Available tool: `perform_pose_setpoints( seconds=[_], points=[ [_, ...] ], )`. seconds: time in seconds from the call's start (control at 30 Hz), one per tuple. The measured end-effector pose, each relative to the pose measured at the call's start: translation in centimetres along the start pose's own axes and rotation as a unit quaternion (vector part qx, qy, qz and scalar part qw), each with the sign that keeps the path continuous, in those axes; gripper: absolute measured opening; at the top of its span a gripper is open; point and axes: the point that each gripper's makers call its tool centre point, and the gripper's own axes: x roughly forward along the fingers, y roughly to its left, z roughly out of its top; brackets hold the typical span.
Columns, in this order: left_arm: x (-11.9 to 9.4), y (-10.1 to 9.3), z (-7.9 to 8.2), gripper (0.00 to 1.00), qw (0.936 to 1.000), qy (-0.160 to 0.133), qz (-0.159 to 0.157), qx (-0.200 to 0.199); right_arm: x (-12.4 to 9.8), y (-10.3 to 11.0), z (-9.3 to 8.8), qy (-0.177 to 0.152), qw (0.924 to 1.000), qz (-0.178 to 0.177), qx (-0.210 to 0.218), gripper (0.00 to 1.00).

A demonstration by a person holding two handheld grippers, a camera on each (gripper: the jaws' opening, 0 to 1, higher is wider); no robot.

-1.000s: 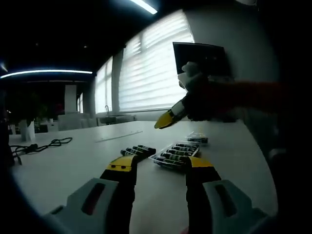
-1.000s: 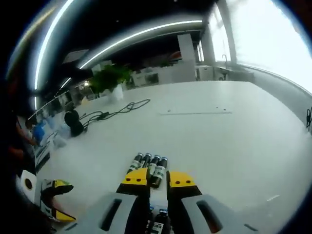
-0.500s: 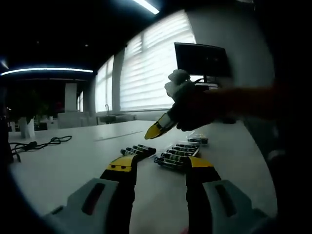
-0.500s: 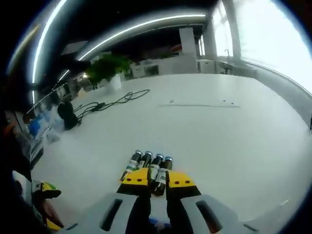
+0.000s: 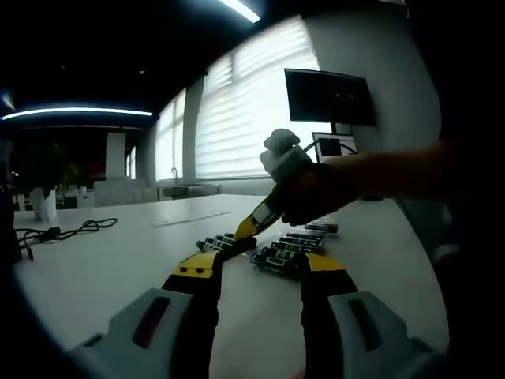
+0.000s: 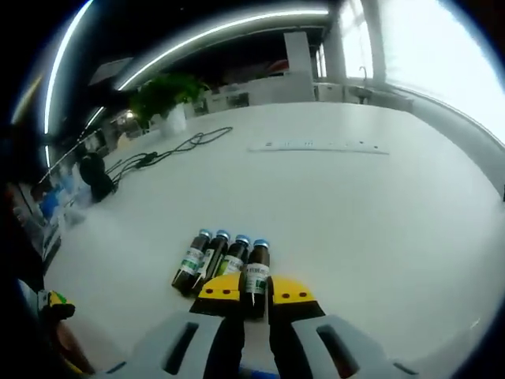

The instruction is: Grip medicine bottles put into box

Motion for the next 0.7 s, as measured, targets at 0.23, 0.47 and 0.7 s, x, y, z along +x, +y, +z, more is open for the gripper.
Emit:
perform_pose_setpoints(
  seconds=[0.23, 0.47, 0.7],
  points=[
    [0.1, 0.0, -0.1, 0.33, 1.0, 0.003, -0.001, 0.002, -0.1, 0.3, -0.7, 0.0, 1.0, 0.0, 0.009, 0.08],
    [0.0, 0.0, -0.1, 0.33, 1.0, 0.003, 0.001, 0.003, -0.4, -0.1, -0.7, 0.005, 0.9997, -0.006, 0.023, 0.07],
    [0.1, 0.0, -0.1, 0.33, 1.0, 0.004, 0.0, 0.005, -1.3, 0.1, -0.5, -0.01, 0.9991, -0.003, 0.04, 0.07]
  ],
)
